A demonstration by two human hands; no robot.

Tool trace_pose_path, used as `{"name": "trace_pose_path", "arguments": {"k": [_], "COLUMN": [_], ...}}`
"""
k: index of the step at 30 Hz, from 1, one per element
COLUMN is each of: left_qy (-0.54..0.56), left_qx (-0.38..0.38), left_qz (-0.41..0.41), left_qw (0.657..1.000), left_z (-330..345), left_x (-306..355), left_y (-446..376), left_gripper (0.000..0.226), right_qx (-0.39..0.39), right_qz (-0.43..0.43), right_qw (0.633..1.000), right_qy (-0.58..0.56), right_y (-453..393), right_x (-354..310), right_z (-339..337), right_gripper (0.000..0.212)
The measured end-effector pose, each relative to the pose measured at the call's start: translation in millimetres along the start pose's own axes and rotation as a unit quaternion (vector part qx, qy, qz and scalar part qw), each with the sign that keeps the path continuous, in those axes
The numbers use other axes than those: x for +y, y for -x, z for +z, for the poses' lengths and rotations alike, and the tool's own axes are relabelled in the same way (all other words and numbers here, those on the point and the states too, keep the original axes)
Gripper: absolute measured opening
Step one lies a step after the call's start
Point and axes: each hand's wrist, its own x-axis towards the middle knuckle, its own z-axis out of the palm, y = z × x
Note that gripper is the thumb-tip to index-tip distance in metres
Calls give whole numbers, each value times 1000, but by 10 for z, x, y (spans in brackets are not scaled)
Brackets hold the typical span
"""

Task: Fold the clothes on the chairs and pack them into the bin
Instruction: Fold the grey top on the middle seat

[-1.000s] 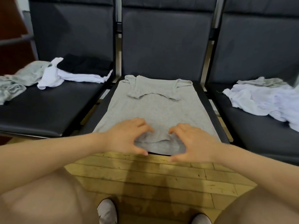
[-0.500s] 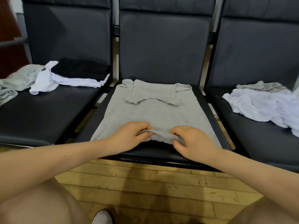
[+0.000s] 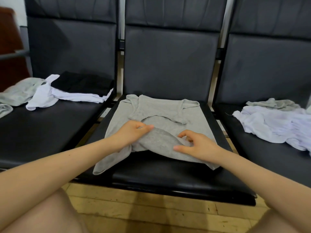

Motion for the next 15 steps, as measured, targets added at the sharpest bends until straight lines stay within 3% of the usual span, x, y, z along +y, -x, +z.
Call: {"name": "trace_pose_path", "arguments": {"k": [2,4,7,10,13,15], "left_qy": [5,0,-65,-142,-209,-237], "left_qx": [-5,-30,-58,-54,-72,-83], "left_qz": [-16,-15,-4,17,30,30], "left_qw": [1000,999,996,988,975,968], "left_z": [8,-5,-46,-82,-106,-145], "left_x": [-40,-66,-79,-72,-79,-89], "left_y": [-35,-53,-49,15,157,275], "left_gripper": [54,49,31,9,8,9], "right_qx": [-23,-22,-7,-26,-33,-23], "right_qz": [-22,-39,-23,30,58,56], "right_qw": [998,997,1000,990,976,980], "right_qy": [57,63,-16,-136,-206,-190], "right_y": [-49,-103,-155,-124,-62,-25], "right_x": [24,42,101,176,261,290], "right_z": [61,94,31,-116,-247,-303], "right_gripper": [43,24,41,38,31,37]}}
